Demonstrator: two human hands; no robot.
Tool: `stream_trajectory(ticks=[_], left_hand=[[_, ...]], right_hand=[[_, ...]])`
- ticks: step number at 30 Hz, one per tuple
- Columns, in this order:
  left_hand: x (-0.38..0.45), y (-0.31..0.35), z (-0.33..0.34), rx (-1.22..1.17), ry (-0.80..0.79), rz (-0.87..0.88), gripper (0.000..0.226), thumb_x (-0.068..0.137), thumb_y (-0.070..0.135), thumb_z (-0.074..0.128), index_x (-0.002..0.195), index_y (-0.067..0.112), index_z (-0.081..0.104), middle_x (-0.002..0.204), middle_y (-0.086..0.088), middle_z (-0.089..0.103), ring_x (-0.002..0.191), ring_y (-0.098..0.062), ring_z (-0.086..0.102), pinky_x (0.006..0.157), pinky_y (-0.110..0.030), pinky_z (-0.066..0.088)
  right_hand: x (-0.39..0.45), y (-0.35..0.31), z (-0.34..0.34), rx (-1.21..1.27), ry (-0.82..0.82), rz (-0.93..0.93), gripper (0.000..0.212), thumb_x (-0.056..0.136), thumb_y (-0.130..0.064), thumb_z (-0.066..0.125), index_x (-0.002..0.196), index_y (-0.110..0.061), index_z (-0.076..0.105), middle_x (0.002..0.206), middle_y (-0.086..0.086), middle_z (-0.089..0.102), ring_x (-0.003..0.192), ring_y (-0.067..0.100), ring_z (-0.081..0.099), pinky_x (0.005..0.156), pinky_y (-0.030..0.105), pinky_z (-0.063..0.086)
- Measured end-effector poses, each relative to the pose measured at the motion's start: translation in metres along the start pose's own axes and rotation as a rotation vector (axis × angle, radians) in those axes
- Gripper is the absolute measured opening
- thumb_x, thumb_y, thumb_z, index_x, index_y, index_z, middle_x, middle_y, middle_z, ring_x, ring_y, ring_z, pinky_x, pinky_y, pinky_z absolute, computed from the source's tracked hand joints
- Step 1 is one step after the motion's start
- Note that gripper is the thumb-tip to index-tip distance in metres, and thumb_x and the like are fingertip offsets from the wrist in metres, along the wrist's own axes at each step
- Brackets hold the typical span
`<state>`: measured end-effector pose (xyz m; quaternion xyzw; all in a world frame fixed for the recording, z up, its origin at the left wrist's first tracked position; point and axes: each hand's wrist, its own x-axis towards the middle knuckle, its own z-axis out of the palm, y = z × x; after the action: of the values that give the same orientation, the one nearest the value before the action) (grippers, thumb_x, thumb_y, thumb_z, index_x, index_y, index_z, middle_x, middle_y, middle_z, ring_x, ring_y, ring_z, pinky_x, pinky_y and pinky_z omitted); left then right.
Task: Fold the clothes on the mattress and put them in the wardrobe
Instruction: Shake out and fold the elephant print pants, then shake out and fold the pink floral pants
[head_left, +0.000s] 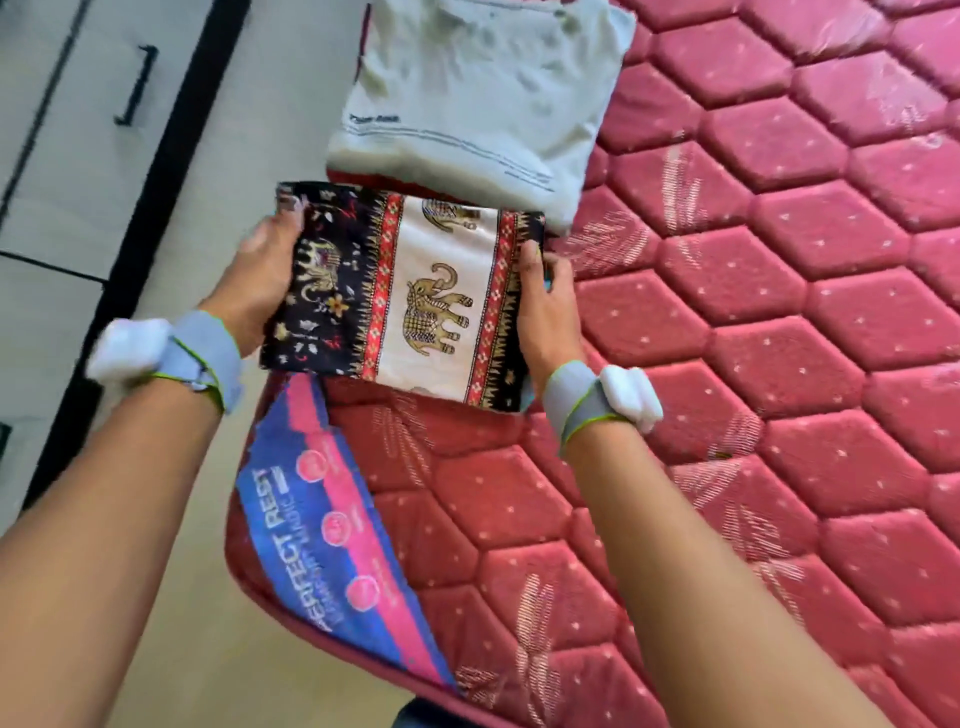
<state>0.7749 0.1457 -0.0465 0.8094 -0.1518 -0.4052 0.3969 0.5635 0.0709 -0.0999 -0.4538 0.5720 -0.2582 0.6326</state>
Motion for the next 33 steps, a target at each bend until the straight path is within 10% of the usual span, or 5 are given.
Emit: stream_trajectory(ticks=[5, 13, 17, 22, 33], left_hand=[[0.041, -0.028, -0.001, 0.387, 0.174, 0.133, 0.046, 0.1, 0.041, 0.035, 0.113, 0.002, 0.056, 0.116, -0.021, 0.061, 0.11, -0.033, 0.056, 0.09, -0.035, 0.04], [0.021, -0.019, 0.02, 1.007, 0.414, 0.483, 0.059, 0.093, 0.021, 0.034, 0.147, 0.042, 0.024, 0.138, -0.016, 0.042, 0.116, -0.041, 0.048, 0.087, -0.052, 0.04], [0.015, -0.051, 0.028, 1.129, 0.247, 0.66, 0.055, 0.094, 0.045, 0.029, 0.149, 0.04, 0.023, 0.16, -0.003, 0.016, 0.145, -0.03, 0.017, 0.111, -0.051, 0.025], [0.016, -0.06, 0.034, 1.098, 0.164, 0.54, 0.061, 0.09, 0.054, 0.029, 0.149, 0.041, 0.018, 0.161, 0.002, 0.005, 0.147, -0.03, 0.012, 0.112, -0.059, 0.018], [-0.054, -0.024, 0.14, 0.956, 0.285, 0.859, 0.027, 0.081, 0.022, 0.047, 0.096, 0.015, 0.068, 0.132, -0.013, 0.054, 0.132, -0.033, 0.042, 0.108, -0.047, 0.032]], right_hand=[[0.005, 0.017, 0.011, -0.114, 0.149, -0.017, 0.038, 0.1, -0.029, 0.046, 0.134, -0.015, 0.039, 0.106, -0.006, 0.055, 0.089, 0.003, 0.049, 0.074, 0.012, 0.03], [-0.011, 0.019, 0.019, -0.805, 0.546, -0.302, 0.043, 0.096, -0.031, 0.044, 0.138, -0.034, 0.046, 0.118, 0.013, 0.055, 0.101, 0.035, 0.055, 0.08, 0.043, 0.043], [-0.008, 0.041, 0.029, -1.12, 0.379, -0.515, 0.055, 0.094, -0.049, 0.038, 0.145, -0.028, 0.037, 0.152, 0.012, 0.032, 0.14, 0.031, 0.03, 0.108, 0.044, 0.025], [-0.002, 0.051, 0.023, -1.171, 0.13, -0.41, 0.068, 0.091, -0.062, 0.026, 0.151, -0.032, 0.016, 0.16, 0.001, 0.007, 0.147, 0.026, 0.009, 0.115, 0.049, 0.015], [-0.004, 0.037, -0.105, -1.121, 0.194, -0.548, 0.048, 0.088, -0.041, 0.041, 0.127, -0.017, 0.055, 0.136, 0.019, 0.047, 0.118, 0.037, 0.05, 0.089, 0.047, 0.045]])
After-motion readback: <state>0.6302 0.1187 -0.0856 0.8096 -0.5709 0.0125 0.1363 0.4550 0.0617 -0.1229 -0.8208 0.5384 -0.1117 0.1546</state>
